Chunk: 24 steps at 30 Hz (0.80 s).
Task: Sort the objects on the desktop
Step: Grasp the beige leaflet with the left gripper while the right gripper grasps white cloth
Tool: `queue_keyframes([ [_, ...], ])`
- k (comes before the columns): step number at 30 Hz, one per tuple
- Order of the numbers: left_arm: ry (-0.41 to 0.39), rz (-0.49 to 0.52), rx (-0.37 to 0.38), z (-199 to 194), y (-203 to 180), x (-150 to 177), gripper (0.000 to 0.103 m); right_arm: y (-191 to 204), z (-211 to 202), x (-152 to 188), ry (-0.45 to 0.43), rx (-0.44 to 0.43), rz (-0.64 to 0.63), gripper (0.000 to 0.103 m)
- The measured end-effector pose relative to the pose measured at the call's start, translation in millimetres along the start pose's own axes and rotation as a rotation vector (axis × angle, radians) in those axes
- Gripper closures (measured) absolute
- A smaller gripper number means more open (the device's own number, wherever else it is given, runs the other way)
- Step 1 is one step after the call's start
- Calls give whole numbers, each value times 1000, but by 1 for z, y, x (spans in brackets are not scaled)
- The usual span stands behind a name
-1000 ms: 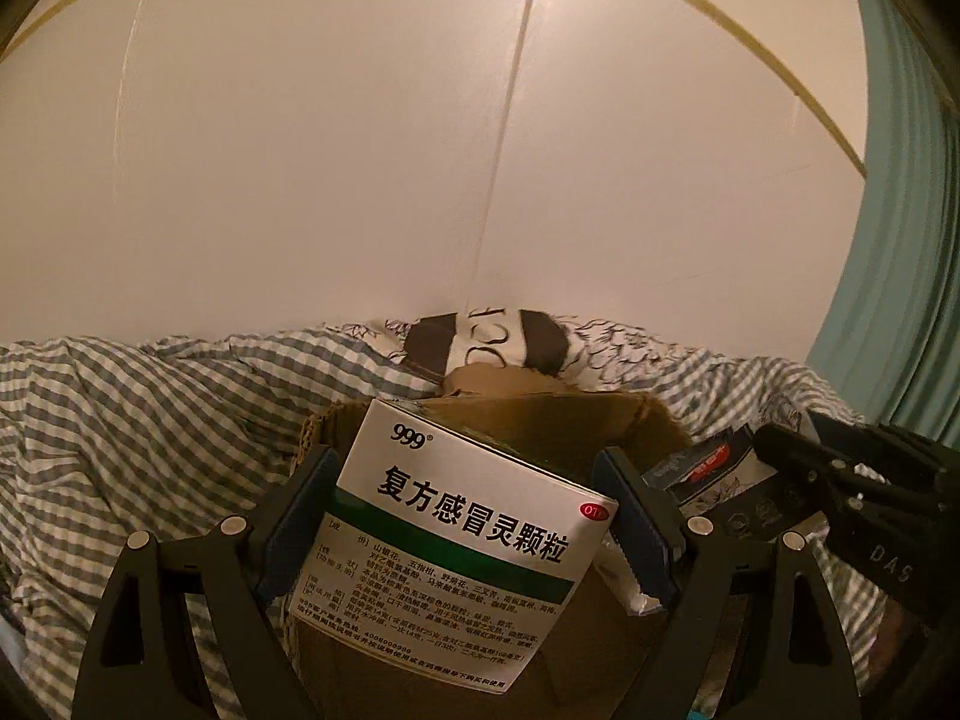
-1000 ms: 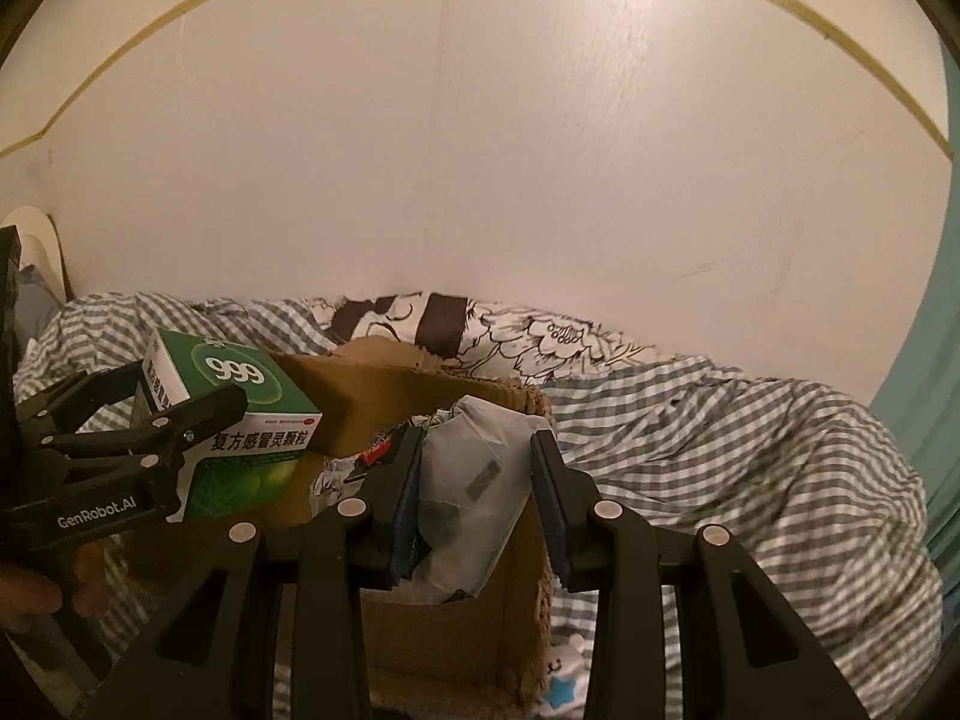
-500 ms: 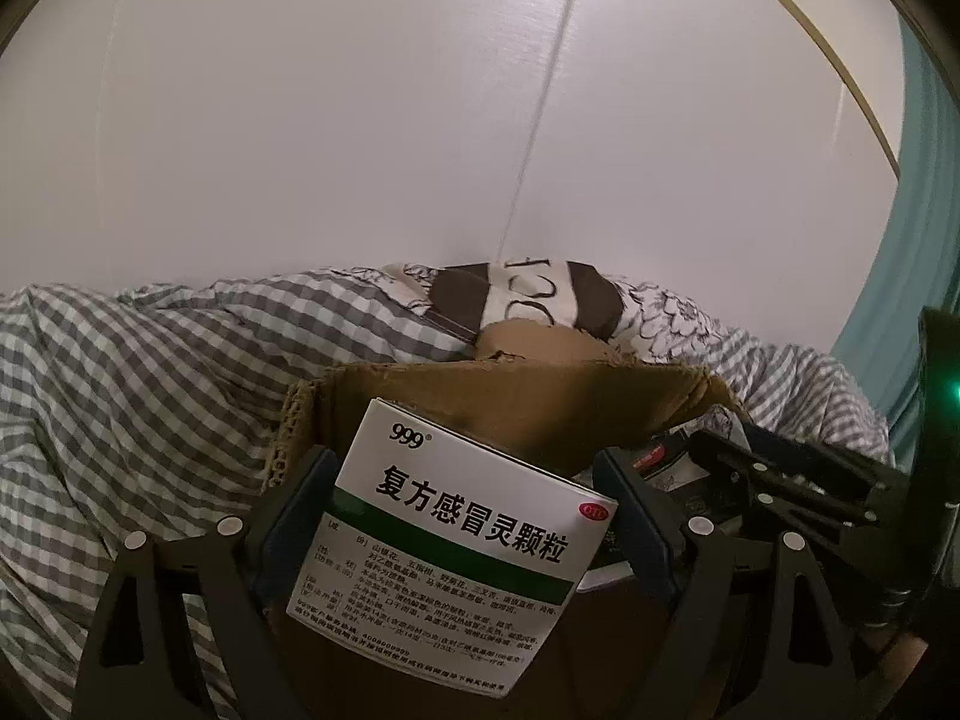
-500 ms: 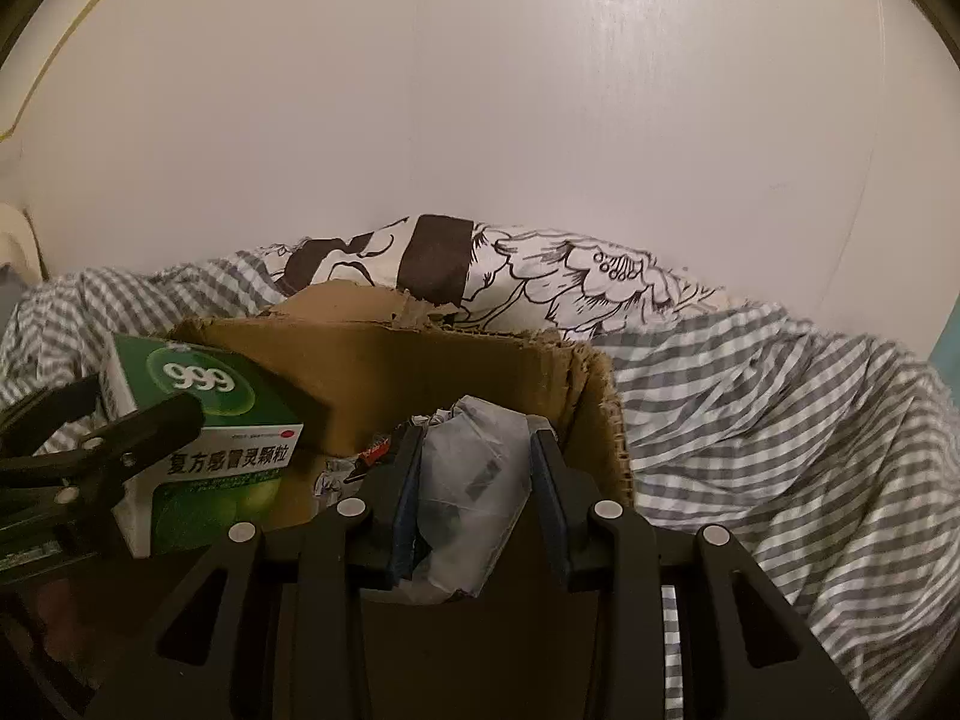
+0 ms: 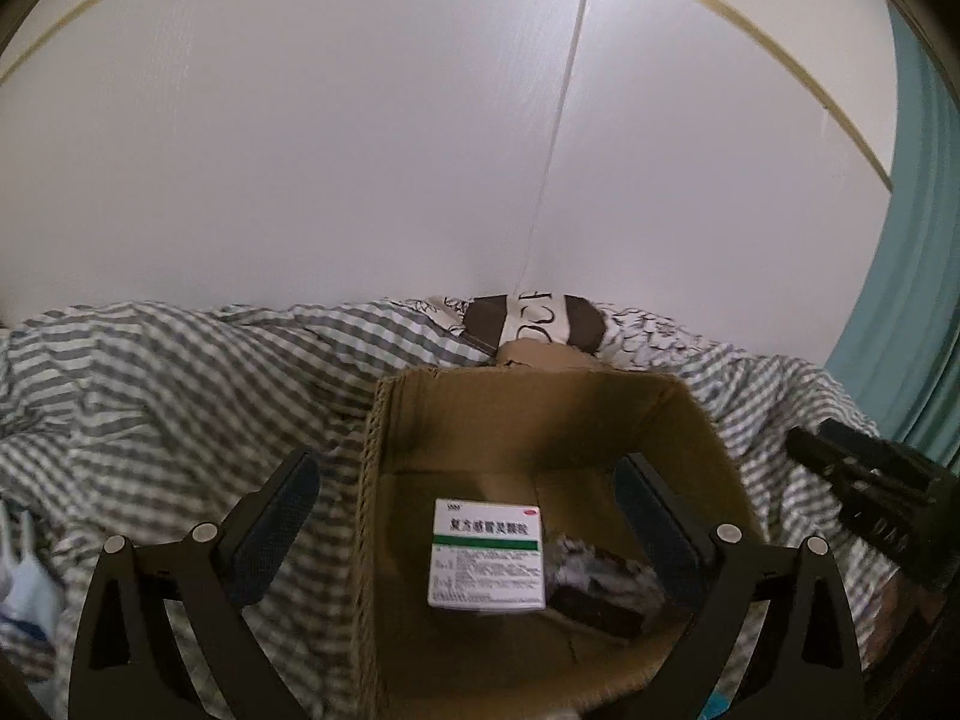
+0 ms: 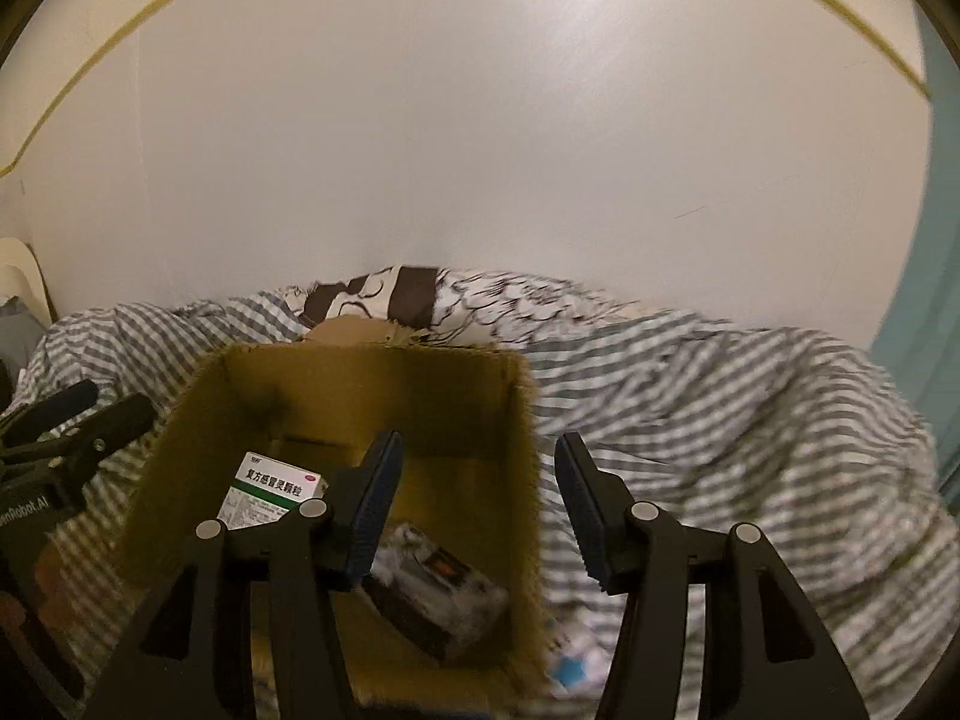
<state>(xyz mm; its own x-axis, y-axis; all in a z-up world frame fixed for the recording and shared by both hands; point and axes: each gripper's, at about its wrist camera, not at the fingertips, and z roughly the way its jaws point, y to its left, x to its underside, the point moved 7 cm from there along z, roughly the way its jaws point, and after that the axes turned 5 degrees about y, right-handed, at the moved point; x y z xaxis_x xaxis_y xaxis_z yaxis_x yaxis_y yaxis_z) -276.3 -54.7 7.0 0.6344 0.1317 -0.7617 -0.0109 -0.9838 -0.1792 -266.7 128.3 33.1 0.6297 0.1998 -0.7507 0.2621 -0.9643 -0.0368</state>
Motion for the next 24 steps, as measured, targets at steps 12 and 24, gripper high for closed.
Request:
queue_keyframes([
  [12,83,14,-31,-71,0,80,0,-24,-111,63,15,16,52,50],
  [24,213,-1,-96,-35,10,190,0,16,-89,178,110,-67,96,42],
])
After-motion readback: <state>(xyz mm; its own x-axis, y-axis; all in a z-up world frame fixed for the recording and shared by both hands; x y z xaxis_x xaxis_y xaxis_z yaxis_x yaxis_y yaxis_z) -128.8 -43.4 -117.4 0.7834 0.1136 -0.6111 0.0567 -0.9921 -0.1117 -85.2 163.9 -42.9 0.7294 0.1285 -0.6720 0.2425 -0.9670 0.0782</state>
